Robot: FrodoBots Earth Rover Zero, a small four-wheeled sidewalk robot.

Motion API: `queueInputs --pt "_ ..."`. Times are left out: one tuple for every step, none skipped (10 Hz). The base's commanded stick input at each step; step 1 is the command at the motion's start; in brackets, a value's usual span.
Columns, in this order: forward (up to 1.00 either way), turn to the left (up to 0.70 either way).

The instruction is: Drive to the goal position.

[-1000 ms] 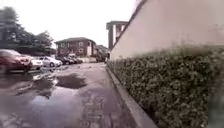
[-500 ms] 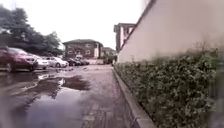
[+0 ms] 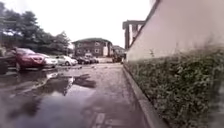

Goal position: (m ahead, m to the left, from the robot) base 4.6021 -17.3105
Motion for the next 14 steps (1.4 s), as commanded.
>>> queueInputs --pt "0.69 0.03" --pt "0.69 0.03" --pt "0.69 0.03" --pt "0.69 0.03" --pt "0.69 0.03" --pt "0.69 0.03" --pt "0.69 0.03" --pt "0.69 0.03" --pt "0.69 0.03" --pt "0.69 0.03" --pt "0.69 0.03" --pt "0.69 0.03" --pt "0.69 0.03" --pt "0.69 0.03"
